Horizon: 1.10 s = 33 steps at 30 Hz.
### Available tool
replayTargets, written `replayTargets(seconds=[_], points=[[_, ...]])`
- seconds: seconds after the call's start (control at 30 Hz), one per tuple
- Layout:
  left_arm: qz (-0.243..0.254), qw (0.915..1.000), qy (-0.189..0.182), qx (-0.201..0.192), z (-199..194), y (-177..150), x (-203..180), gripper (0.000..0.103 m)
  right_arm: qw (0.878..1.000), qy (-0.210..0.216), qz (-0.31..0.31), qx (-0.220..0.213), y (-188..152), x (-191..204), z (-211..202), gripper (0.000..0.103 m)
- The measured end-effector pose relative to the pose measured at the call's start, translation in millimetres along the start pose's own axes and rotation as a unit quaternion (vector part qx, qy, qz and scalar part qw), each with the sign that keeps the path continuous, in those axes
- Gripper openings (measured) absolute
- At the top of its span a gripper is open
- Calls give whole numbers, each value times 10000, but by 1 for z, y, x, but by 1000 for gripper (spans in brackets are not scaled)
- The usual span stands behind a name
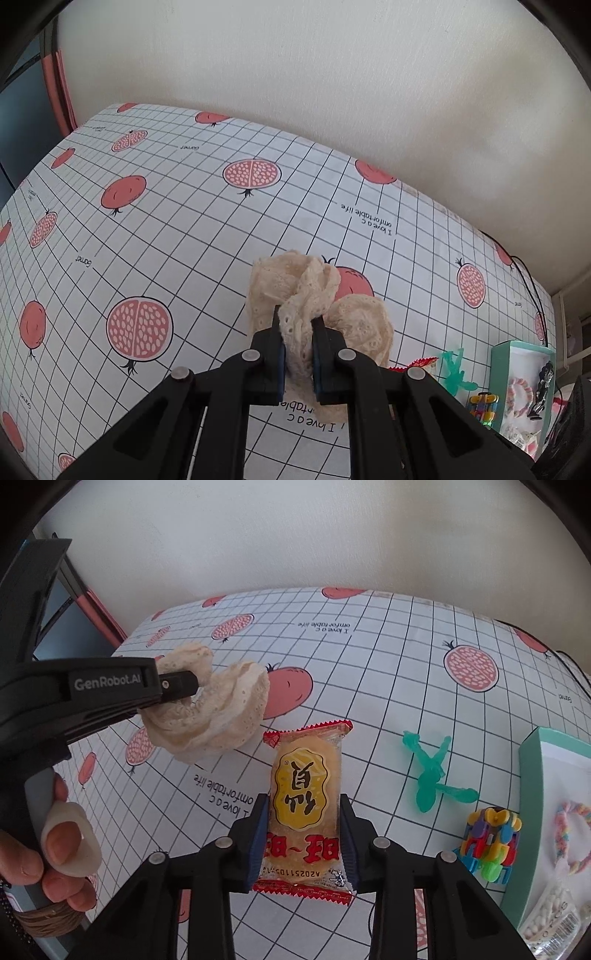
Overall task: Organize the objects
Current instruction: 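Lift the lace scrunchie and snack packet and carry both over the tray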
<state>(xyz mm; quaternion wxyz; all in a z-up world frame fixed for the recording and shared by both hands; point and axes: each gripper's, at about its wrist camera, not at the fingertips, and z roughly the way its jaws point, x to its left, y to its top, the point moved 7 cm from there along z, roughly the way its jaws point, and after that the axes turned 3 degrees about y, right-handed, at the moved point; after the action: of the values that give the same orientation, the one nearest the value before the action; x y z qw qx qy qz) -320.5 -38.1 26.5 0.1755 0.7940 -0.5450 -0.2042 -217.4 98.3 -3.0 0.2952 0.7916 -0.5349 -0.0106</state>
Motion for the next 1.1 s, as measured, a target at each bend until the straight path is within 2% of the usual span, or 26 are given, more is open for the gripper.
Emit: replayTargets(seconds=[0.3,0.5,0.77,1.1], points=[[39,9991,-84,-407,-30,15,-5,11,9996,56,92,-267,11,-3,-29,37],[144,9978,-168,-621,-51,20,-21,11,9987,11,306,-402,14,-25,-54,37],[509,9951,-434,-734,-72,11,-70,11,9952,-108,682,-690,16,-67,-96,37],[1109,9868,-882,-782,-92,-20,-159,11,9865,-432,1204,-1026,4,-143,-153,37]])
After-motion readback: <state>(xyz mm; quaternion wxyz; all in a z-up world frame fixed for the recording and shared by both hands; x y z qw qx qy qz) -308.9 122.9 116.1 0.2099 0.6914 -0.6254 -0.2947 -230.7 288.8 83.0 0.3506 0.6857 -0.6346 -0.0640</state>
